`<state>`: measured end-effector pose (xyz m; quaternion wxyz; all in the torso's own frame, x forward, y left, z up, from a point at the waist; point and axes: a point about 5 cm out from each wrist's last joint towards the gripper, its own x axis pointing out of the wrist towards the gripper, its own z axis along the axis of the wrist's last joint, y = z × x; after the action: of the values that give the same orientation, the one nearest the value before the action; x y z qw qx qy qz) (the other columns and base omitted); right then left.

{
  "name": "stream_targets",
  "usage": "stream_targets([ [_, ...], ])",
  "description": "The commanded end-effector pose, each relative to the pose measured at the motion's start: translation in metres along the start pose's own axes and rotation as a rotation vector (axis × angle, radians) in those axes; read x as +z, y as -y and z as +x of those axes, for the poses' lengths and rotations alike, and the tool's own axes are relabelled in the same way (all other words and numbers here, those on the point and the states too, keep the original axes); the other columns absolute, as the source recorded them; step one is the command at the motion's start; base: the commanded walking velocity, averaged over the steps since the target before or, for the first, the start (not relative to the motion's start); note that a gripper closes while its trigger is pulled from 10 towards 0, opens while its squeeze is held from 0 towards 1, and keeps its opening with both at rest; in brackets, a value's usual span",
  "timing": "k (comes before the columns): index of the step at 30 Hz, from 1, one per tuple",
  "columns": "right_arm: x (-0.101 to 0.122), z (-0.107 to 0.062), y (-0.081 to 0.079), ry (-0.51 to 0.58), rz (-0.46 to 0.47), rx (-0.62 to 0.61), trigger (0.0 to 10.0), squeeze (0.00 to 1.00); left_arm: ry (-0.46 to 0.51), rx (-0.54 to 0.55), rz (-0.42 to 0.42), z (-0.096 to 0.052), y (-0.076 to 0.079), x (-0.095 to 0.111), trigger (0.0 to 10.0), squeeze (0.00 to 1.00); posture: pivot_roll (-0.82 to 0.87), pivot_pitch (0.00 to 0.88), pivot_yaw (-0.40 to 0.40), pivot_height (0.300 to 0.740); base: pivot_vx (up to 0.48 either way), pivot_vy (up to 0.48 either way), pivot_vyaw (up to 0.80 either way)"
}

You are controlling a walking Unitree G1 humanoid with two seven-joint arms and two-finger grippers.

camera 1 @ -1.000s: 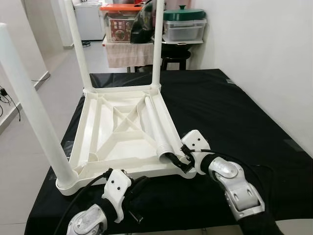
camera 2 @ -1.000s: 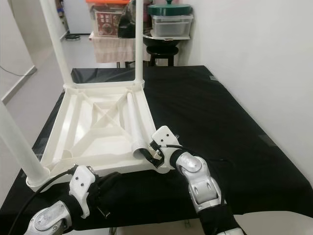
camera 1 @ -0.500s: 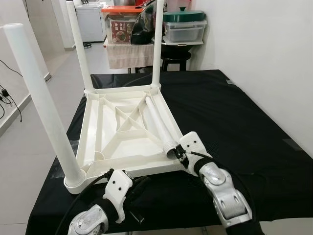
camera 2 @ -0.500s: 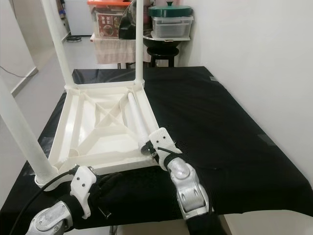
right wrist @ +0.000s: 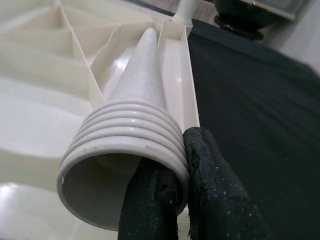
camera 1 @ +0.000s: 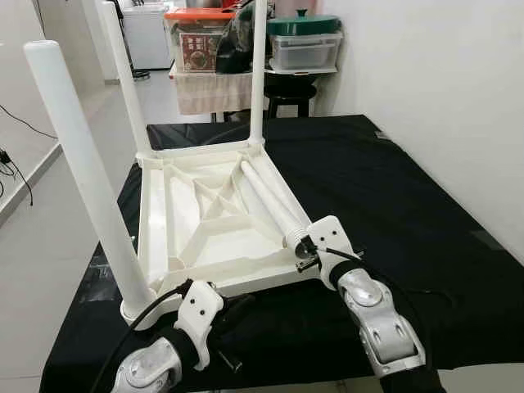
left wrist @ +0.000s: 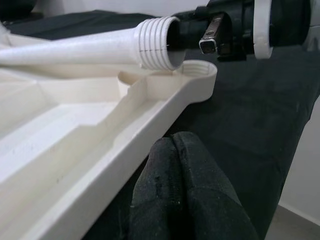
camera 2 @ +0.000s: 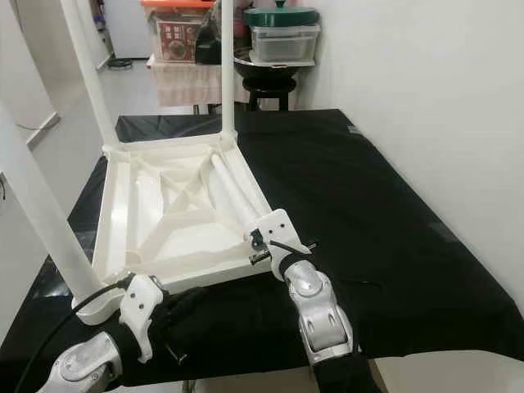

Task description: Building children table

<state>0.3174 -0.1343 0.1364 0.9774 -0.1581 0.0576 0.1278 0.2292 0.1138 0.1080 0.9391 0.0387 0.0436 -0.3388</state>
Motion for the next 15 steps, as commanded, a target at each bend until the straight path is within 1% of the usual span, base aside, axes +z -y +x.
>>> stream_targets([
  [1, 0.016, 0.002, 0.000, 0.083, 0.079, 0.046, 0.0, 0.00, -0.001, 0.000, 0.009, -0.002, -0.004, 0.003, 10.0, 0.00, -0.06, 0.000, -0.009, 0.740, 0.000, 0.000, 0.00],
  [2, 0.030, -0.001, 0.001, 0.172, 0.185, 0.136, 0.0, 0.00, 0.009, 0.003, 0.017, -0.001, -0.007, 0.006, 10.0, 0.00, -0.06, 0.000, -0.008, 0.740, 0.000, 0.000, 0.00],
  [3, 0.030, -0.001, 0.001, 0.172, 0.185, 0.136, 0.0, 0.00, 0.009, 0.003, 0.017, -0.001, -0.007, 0.006, 10.0, 0.00, -0.06, 0.000, -0.008, 0.740, 0.000, 0.000, 0.00],
  [4, 0.036, -0.002, 0.001, 0.208, 0.219, 0.174, 0.0, 0.00, 0.012, 0.004, 0.018, -0.001, -0.007, 0.007, 10.0, 0.00, -0.06, 0.000, -0.007, 0.740, 0.000, 0.000, 0.00],
  [5, 0.036, -0.002, 0.001, 0.208, 0.219, 0.174, 0.0, 0.00, 0.012, 0.004, 0.018, -0.001, -0.007, 0.007, 10.0, 0.00, -0.06, 0.000, -0.007, 0.740, 0.000, 0.000, 0.00],
  [6, 0.041, -0.004, 0.003, 0.241, 0.249, 0.202, 0.0, 0.00, 0.015, 0.005, 0.017, -0.001, -0.008, 0.008, 10.0, 0.00, -0.06, 0.000, -0.005, 0.740, 0.000, 0.000, 0.00],
  [9, 0.041, -0.004, 0.003, 0.241, 0.249, 0.202, 0.0, 0.00, 0.015, 0.005, 0.017, -0.001, -0.008, 0.008, 10.0, 0.00, -0.06, 0.000, -0.005, 0.740, 0.000, 0.000, 0.00],
  [10, 0.046, -0.005, 0.007, 0.265, 0.282, 0.213, 0.0, 0.00, 0.017, 0.005, 0.017, 0.000, -0.008, 0.008, 10.0, 0.00, -0.06, 0.000, -0.004, 0.740, 0.000, 0.000, 0.00],
  [12, 0.053, -0.007, 0.030, 0.325, 0.400, 0.172, 0.0, 0.00, 0.040, -0.002, 0.012, 0.003, -0.008, 0.014, 10.0, 0.00, -0.06, 0.000, 0.003, 0.740, 0.000, 0.000, 0.00],
  [13, 0.053, -0.007, 0.030, 0.325, 0.400, 0.172, 0.0, 0.00, 0.040, -0.002, 0.012, 0.003, -0.008, 0.014, 10.0, 0.00, -0.06, 0.000, 0.003, 0.740, 0.000, 0.000, 0.00],
  [14, 0.055, -0.008, 0.039, 0.347, 0.446, 0.151, 0.0, 0.00, 0.051, -0.005, 0.008, 0.005, -0.008, 0.017, 10.0, 0.00, -0.06, 0.000, 0.004, 0.740, 0.000, 0.000, 0.00],
  [15, 0.055, -0.008, 0.039, 0.347, 0.446, 0.151, 0.0, 0.00, 0.051, -0.005, 0.008, 0.005, -0.008, 0.017, 10.0, 0.00, -0.06, 0.000, 0.004, 0.740, 0.000, 0.000, 0.00],
])
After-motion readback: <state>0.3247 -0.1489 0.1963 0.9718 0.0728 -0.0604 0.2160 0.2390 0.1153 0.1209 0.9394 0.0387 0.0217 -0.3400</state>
